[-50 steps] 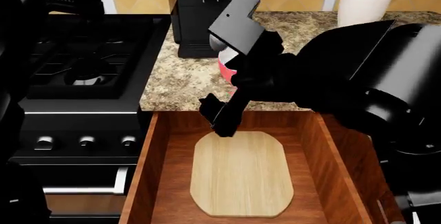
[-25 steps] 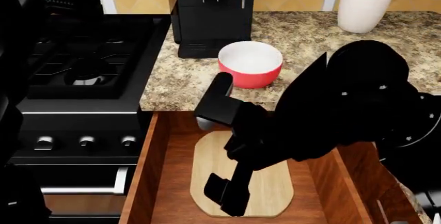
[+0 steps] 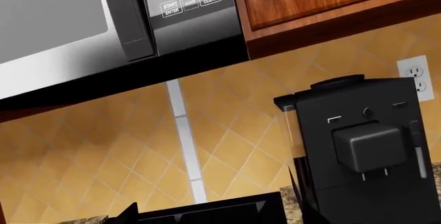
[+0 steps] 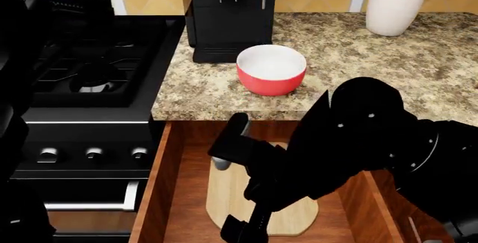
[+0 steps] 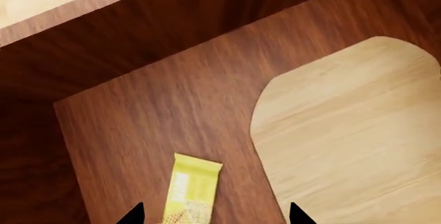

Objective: Place the bar in the bowl and close the drawer.

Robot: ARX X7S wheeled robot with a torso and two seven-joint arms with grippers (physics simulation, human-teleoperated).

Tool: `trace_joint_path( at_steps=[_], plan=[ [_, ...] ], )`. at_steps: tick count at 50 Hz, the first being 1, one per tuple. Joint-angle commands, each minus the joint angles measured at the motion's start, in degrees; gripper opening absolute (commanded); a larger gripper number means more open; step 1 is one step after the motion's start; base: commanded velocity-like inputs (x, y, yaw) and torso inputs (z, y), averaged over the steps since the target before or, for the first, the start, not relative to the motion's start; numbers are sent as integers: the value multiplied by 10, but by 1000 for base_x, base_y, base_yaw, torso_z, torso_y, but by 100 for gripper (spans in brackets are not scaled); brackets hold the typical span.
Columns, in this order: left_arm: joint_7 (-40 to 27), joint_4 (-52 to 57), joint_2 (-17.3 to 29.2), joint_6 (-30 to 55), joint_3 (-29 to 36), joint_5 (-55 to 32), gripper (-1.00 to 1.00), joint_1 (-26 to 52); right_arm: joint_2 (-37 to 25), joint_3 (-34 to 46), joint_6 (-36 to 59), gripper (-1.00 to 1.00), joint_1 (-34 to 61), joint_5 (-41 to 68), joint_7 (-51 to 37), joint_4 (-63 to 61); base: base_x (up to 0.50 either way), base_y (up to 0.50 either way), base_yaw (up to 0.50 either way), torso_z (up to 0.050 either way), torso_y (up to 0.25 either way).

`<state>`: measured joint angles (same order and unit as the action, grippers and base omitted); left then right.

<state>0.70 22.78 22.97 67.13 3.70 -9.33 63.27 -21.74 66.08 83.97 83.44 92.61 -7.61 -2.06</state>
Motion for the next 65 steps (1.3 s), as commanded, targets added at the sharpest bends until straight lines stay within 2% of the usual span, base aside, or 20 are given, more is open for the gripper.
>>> trace_joint_path(
  at_steps=[1,4,12,27,48,65],
  plan=[
    [-1,-1,1,0,5,-1,100,2,-2,13,-29,100,-31,111,-114,25,0,0,0,0,0],
    [-1,-1,1,1,4,-1,100,3,-7,23,-53,100,-41,184,-182,31,0,0,0,0,0],
    [-2,-5,2,-4,7,0,100,1,-22,28,-130,100,-78,269,-284,-21,0,0,0,0,0],
    [-4,-4,4,-11,3,-2,100,-9,-20,80,-192,100,-128,260,-431,-67,0,0,0,0,0],
    [-6,-1,7,-14,5,-4,100,-11,-12,116,-169,100,-152,235,-427,-94,0,0,0,0,0],
    [-8,-3,7,-15,7,-6,100,-13,-13,131,-148,100,-160,127,-361,-67,0,0,0,0,0]
  ],
)
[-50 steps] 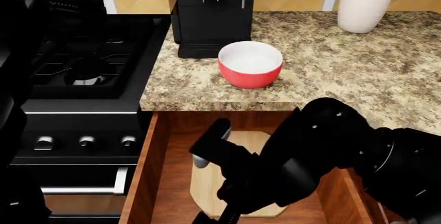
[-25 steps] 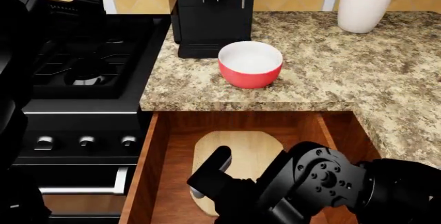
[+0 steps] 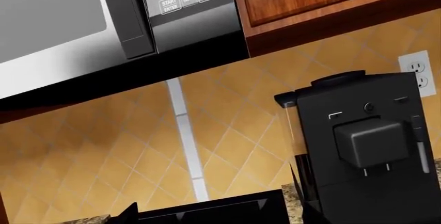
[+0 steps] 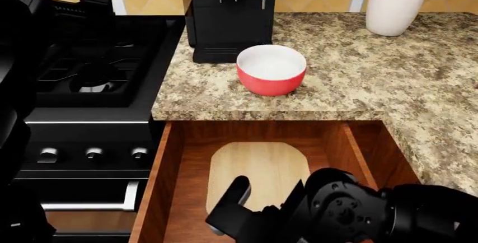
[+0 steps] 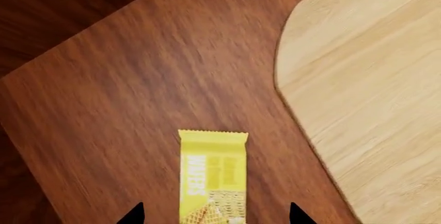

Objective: Place the bar in the bowl and close the drawer.

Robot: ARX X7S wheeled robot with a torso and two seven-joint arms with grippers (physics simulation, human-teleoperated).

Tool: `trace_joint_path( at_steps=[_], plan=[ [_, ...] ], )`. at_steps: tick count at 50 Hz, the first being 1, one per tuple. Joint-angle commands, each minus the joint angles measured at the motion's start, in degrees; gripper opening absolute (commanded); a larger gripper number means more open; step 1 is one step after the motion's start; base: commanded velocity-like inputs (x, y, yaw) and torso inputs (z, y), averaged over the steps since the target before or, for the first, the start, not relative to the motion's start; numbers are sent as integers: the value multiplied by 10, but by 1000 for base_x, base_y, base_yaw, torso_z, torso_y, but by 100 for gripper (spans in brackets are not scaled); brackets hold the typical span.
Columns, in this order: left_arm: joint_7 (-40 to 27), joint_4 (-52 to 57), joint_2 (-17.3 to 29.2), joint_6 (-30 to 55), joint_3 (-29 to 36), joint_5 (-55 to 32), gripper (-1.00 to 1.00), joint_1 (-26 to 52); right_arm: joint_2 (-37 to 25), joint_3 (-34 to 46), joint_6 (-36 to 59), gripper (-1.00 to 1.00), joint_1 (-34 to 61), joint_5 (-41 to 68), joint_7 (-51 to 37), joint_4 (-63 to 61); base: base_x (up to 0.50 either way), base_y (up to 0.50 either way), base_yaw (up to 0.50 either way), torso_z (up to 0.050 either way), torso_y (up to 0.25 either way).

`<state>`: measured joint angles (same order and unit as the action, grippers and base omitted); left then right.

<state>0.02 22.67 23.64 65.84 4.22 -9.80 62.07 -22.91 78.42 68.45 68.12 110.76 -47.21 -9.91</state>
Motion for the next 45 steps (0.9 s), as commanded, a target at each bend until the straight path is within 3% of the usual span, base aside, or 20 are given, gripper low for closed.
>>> trace_joint_path(
  at_steps=[1,22,45],
  plan=[
    [-1,-2,0,-2,2,-1,100,-1,-1,8,7,100,-8,-59,40,13,0,0,0,0,0],
    [-3,1,5,2,4,-3,100,1,14,24,-16,100,-39,-149,118,32,0,0,0,0,0],
    [-4,1,7,-2,3,-6,100,-7,13,47,-33,100,-72,-189,141,46,0,0,0,0,0]
  ],
)
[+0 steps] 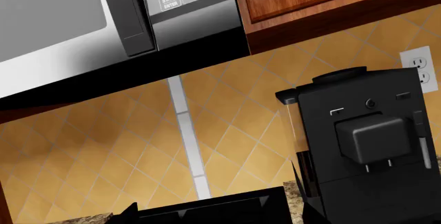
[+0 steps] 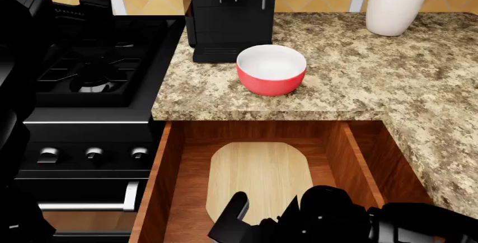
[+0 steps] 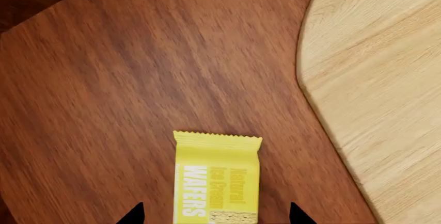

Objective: Place the bar in the bowl and close the drawer.

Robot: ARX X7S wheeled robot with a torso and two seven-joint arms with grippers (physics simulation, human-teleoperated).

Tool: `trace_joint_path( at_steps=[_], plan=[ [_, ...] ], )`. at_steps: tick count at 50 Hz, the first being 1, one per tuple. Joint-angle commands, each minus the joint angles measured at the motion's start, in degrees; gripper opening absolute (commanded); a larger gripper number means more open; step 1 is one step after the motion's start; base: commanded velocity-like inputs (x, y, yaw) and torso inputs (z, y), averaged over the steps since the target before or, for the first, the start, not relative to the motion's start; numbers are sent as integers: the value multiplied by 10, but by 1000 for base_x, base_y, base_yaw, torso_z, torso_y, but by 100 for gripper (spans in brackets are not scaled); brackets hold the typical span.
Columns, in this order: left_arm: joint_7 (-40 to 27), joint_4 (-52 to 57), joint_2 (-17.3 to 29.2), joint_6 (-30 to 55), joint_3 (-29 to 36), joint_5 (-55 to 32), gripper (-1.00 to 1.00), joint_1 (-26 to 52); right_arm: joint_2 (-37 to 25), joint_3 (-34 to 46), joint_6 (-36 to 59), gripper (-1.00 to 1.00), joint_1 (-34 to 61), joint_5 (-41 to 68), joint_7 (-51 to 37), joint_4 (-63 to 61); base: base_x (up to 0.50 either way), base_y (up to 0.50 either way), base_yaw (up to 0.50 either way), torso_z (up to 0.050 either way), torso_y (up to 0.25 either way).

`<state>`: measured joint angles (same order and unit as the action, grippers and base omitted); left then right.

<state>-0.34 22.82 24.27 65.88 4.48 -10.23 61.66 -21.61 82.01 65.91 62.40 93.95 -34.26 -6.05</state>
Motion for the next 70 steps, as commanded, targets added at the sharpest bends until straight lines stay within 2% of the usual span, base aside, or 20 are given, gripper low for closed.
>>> trace_joint_path(
  at_steps=[1,70],
  plan=[
    [0,0,1,-2,0,-2,100,-4,1,13,-9,100,-17,-24,13,10,0,0,0,0,0],
    [-8,-3,12,-12,6,-4,100,-12,26,72,-60,100,-67,-134,93,90,0,0,0,0,0]
  ],
)
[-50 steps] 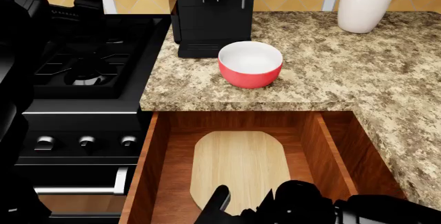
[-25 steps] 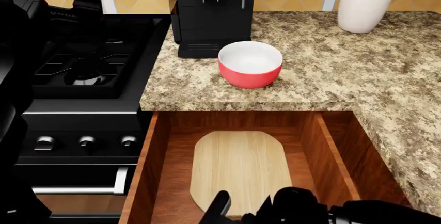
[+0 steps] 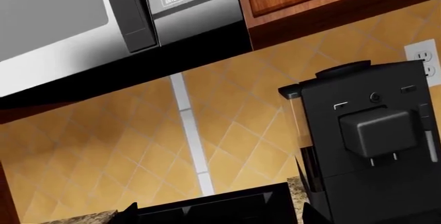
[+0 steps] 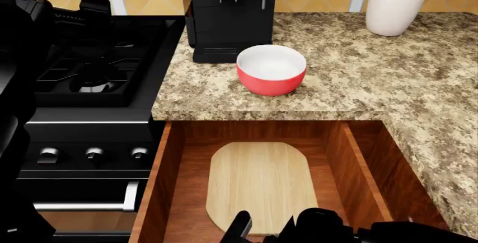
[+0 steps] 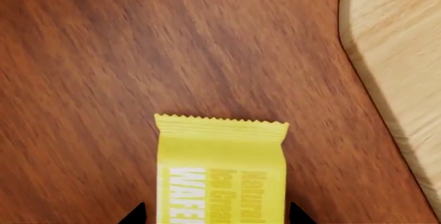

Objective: Place the bar in the bowl and close the drawer.

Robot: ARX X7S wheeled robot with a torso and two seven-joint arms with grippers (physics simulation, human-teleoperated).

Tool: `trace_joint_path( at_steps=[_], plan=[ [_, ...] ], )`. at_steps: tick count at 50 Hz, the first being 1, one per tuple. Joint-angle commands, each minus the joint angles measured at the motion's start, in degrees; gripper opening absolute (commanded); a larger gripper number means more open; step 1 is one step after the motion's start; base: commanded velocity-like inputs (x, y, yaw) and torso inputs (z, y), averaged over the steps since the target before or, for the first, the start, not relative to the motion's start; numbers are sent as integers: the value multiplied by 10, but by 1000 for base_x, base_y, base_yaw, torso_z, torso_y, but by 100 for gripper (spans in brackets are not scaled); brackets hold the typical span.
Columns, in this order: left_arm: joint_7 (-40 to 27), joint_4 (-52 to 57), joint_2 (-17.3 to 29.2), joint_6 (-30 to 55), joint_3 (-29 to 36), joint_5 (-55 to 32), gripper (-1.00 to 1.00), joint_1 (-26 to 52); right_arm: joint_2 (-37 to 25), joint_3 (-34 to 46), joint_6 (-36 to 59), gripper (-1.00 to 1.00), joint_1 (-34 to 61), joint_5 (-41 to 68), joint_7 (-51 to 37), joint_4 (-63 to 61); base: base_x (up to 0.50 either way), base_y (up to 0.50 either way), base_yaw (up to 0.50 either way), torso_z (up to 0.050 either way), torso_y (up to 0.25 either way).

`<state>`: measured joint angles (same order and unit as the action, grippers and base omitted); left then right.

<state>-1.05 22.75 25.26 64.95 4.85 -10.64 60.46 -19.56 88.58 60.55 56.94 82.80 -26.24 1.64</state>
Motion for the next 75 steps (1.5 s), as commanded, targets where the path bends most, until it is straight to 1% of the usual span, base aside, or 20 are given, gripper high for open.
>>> trace_joint_path(
  at_steps=[1,16,17,32,40,49,64,75],
  plan=[
    [-1,-2,2,-2,2,0,100,0,6,7,-8,100,-12,-25,14,15,0,0,3,0,0],
    [-3,4,5,0,-3,-2,100,-4,11,17,-18,100,-22,-41,21,30,1,3,3,0,0],
    [-3,4,5,0,-3,-3,100,-5,11,17,-17,-100,-22,-42,21,30,10,4,4,0,0],
    [-5,6,4,0,-3,-4,100,-5,-3,7,4,-100,2,-20,-15,-10,1,2,3,0,0],
    [-6,8,4,-1,-4,-6,100,-7,-17,-17,34,-100,43,28,-60,-70,0,0,0,0,0],
    [-5,11,8,3,-10,-8,100,-7,-37,-45,43,-100,78,70,-90,-122,0,0,0,0,0],
    [-8,23,10,12,-14,-11,100,-8,-52,-128,40,-100,193,133,-100,-163,0,0,0,0,0],
    [-8,33,12,20,-16,-15,100,-6,-54,-176,27,-100,266,120,-65,-128,0,0,0,0,0]
  ],
)
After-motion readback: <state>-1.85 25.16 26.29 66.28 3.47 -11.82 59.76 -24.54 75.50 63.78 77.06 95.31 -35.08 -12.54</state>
